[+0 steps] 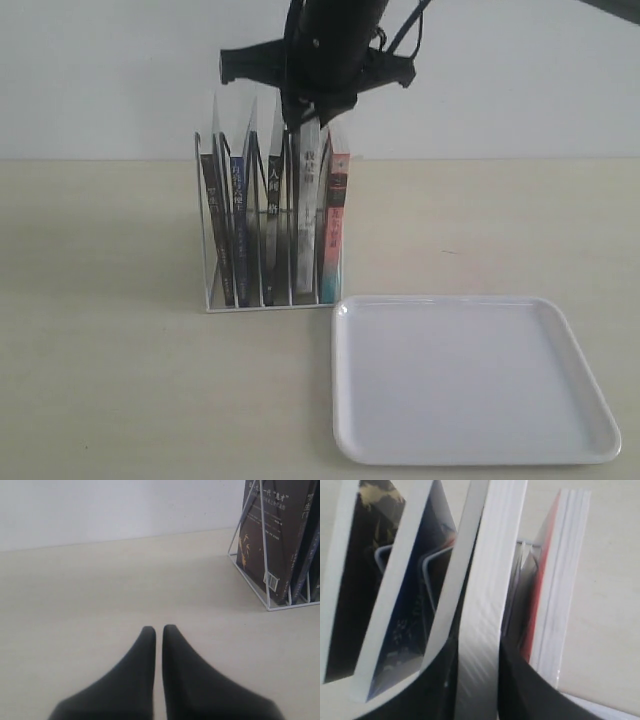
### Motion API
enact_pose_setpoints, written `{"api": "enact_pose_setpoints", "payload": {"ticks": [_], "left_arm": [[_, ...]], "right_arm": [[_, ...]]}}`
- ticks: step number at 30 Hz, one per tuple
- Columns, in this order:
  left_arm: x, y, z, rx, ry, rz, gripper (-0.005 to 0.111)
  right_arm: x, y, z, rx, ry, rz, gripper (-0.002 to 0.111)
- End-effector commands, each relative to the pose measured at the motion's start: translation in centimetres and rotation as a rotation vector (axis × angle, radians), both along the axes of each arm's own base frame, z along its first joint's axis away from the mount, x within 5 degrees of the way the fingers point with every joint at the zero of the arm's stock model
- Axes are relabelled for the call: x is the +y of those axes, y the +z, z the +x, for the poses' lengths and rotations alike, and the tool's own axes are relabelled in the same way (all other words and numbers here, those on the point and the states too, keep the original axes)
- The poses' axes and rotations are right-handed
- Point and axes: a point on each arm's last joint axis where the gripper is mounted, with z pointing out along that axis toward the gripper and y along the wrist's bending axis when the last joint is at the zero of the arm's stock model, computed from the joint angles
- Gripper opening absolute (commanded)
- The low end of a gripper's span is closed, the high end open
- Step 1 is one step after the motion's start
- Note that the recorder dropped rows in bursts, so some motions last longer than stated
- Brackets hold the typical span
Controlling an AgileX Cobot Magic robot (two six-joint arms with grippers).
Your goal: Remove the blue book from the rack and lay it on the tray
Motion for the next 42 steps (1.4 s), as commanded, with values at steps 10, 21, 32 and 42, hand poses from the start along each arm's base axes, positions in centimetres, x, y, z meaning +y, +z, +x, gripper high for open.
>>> {"api": "enact_pose_setpoints", "payload": {"ticks": [10, 21, 32, 42], "left_arm": [[0.0, 0.3, 0.0, -0.022, 0.002, -0.001, 0.005], [0.0, 0.3, 0.0, -0.022, 0.002, -0.001, 0.005], [0.0, 0.3, 0.0, -0.022, 0.002, -0.001, 0.005], [0.0, 0.3, 0.0, -0.022, 0.002, -0.001, 0.005]], "right_arm": [[-1.6, 7.0, -0.9, -0.166, 0.006, 0.016, 0.000], [-1.6, 7.1, -0.8, -0.172, 0.005, 0.007, 0.000], [-1.6, 7.1, -0.8, -0.173, 0.005, 0.007, 0.000], [-1.6, 7.0, -0.8, -0.171, 0.005, 0.006, 0.000]]}}
